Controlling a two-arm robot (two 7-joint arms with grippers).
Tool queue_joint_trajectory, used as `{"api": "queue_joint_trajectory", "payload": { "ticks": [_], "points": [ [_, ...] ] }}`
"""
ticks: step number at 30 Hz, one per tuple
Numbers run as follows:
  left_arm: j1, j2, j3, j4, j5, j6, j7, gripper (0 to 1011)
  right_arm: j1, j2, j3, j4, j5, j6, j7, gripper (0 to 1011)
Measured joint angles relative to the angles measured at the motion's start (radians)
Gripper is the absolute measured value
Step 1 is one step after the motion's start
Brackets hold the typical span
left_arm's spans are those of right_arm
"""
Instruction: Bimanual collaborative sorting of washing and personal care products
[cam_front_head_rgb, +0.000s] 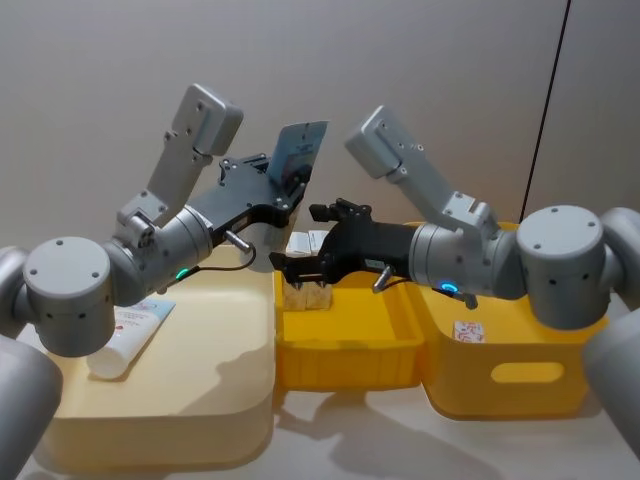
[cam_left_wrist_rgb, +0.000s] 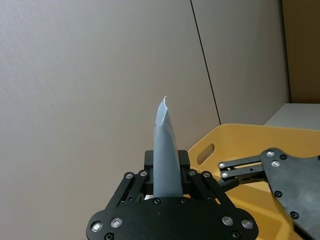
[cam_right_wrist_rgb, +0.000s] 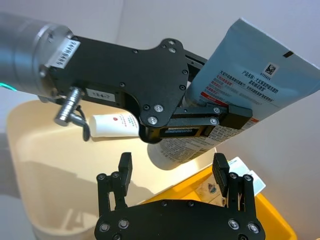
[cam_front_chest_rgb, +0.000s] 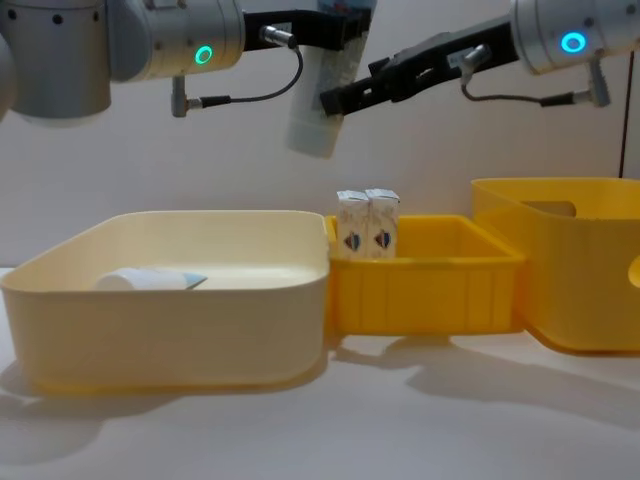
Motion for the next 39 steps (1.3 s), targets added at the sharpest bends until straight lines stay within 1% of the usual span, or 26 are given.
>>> {"api": "queue_joint_trajectory", "payload": {
  "ticks": [4,9,19,24,30,34,39],
  "points": [
    [0.002,0.000,0.000,-0.001,0.003,0.003,0.003,271,-0.005,0.006,0.008,-0.015,0.020,0.017,0.015,1001],
    [0.004,0.001,0.003,-0.004,0.016,0.011,0.012,271,-0.013,0.002,0.022,-0.025,0.039,0.036,0.008,1001],
    [0.007,0.009,0.017,-0.015,0.060,0.032,0.038,271,-0.036,-0.036,0.061,-0.019,0.072,0.084,-0.069,1001],
    [0.008,0.010,0.021,-0.017,0.076,0.038,0.046,271,-0.050,-0.061,0.083,-0.003,0.094,0.111,-0.102,1001],
    [0.008,0.008,0.021,-0.016,0.085,0.038,0.050,271,-0.057,-0.087,0.096,0.030,0.120,0.130,-0.120,1001],
    [0.007,0.004,0.019,-0.012,0.087,0.033,0.050,271,-0.057,-0.098,0.097,0.048,0.131,0.136,-0.121,1001],
    [0.005,-0.004,0.009,-0.003,0.082,0.018,0.042,271,-0.049,-0.118,0.093,0.087,0.145,0.138,-0.119,1001]
  ]
}}
